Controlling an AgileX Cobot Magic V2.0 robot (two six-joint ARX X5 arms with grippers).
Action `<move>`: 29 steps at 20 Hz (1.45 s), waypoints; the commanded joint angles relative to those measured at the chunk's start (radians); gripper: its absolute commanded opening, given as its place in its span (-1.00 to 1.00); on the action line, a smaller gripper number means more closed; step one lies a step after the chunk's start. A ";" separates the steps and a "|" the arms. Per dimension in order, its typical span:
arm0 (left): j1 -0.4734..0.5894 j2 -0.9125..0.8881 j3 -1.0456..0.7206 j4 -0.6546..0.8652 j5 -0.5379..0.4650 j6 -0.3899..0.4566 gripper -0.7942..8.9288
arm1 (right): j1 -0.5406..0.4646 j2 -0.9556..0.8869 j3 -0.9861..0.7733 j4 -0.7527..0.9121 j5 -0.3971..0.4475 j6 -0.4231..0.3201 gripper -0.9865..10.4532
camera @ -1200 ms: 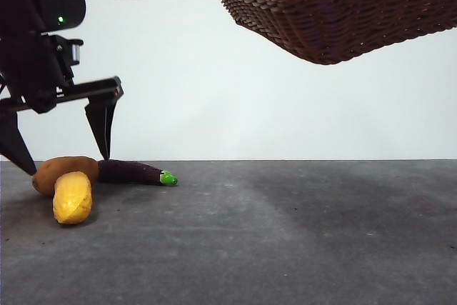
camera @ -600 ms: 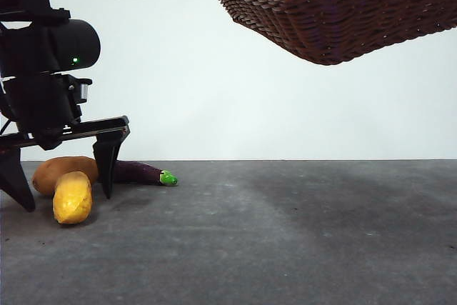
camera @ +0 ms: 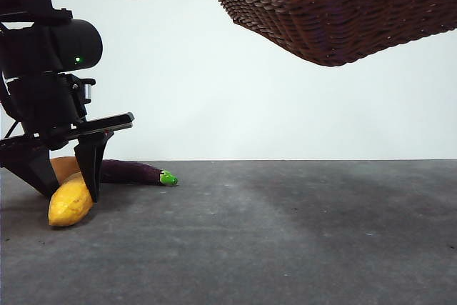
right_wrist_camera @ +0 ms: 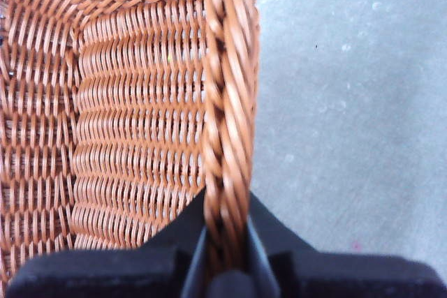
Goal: Help me put the vegetables on the table into the basket
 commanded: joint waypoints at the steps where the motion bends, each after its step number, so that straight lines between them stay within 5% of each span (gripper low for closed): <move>1: -0.005 0.013 -0.004 -0.006 0.010 0.000 -0.85 | 0.001 -0.002 0.008 0.008 -0.011 0.003 -0.85; 6: -0.009 -0.085 -0.004 -0.014 0.049 0.126 -0.85 | 0.000 0.000 0.008 0.003 -0.011 0.007 -0.85; 13: -0.026 -0.537 -0.004 -0.054 0.127 0.317 -0.85 | 0.001 0.095 0.006 -0.029 -0.011 0.008 -0.85; 18: -0.133 -0.780 -0.005 -0.218 0.141 0.460 -0.85 | 0.003 0.212 0.006 -0.006 -0.060 0.031 -0.85; 24: -0.311 -0.784 -0.006 -0.231 0.161 0.519 -0.85 | 0.113 0.332 -0.025 0.034 -0.071 0.053 -0.85; 29: -0.439 -0.573 -0.006 -0.156 0.229 0.602 -0.85 | 0.238 0.371 -0.025 0.095 -0.071 0.092 -0.85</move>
